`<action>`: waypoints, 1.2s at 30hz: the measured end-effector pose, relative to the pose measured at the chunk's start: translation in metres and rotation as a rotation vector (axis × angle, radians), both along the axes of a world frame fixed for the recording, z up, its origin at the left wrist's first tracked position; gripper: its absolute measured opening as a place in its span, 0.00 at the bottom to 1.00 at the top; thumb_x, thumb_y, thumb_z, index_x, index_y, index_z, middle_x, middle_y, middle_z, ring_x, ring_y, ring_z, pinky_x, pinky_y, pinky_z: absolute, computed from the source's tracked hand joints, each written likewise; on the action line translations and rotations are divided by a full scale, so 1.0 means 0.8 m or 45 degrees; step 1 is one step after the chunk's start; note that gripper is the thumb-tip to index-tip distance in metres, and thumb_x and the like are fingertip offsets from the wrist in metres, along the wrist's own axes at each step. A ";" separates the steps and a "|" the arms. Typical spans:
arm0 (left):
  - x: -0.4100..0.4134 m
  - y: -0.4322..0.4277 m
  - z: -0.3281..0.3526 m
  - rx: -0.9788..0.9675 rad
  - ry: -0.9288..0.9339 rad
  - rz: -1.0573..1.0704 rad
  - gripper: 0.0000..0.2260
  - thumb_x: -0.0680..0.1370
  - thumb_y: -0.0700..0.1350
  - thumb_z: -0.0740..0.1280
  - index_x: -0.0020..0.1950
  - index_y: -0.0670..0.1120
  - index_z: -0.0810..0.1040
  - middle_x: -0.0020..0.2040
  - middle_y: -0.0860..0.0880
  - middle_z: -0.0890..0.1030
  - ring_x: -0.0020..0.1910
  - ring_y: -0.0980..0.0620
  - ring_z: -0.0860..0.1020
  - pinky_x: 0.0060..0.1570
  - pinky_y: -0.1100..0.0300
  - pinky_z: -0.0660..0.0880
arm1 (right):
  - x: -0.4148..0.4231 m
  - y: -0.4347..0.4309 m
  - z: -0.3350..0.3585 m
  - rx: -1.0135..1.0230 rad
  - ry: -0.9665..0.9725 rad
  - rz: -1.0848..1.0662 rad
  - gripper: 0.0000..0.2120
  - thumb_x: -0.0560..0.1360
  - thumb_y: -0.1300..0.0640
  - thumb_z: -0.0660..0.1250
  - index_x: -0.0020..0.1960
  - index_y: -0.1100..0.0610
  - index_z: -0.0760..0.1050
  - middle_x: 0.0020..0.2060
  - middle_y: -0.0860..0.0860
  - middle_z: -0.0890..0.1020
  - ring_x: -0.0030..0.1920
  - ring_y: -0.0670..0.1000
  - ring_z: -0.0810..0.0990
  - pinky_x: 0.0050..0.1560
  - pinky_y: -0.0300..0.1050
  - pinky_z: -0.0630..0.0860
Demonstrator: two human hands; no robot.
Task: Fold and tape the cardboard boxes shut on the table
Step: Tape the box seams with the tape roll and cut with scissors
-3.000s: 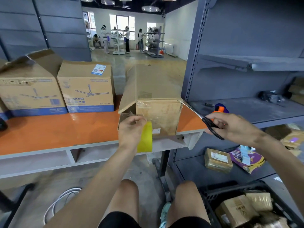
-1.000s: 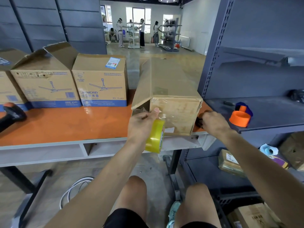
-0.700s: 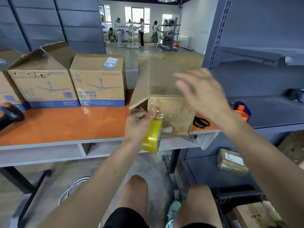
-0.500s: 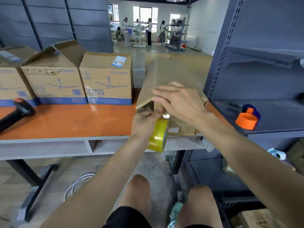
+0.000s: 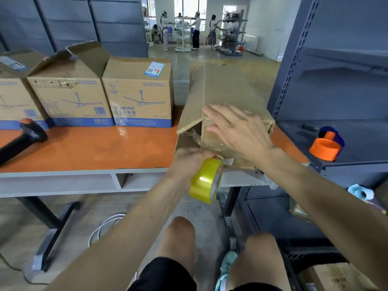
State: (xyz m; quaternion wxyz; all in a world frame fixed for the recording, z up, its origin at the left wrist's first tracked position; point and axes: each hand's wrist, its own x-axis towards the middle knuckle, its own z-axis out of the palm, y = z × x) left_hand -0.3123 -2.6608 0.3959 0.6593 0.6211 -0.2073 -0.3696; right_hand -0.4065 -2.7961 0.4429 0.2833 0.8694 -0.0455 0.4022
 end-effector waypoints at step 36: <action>-0.062 -0.010 0.064 -0.501 -0.442 0.149 0.11 0.74 0.37 0.76 0.38 0.53 0.87 0.38 0.55 0.85 0.41 0.59 0.81 0.46 0.61 0.78 | -0.093 0.088 -0.045 1.712 -0.385 0.204 0.34 0.79 0.43 0.68 0.79 0.43 0.55 0.41 0.43 0.82 0.37 0.50 0.79 0.40 0.47 0.75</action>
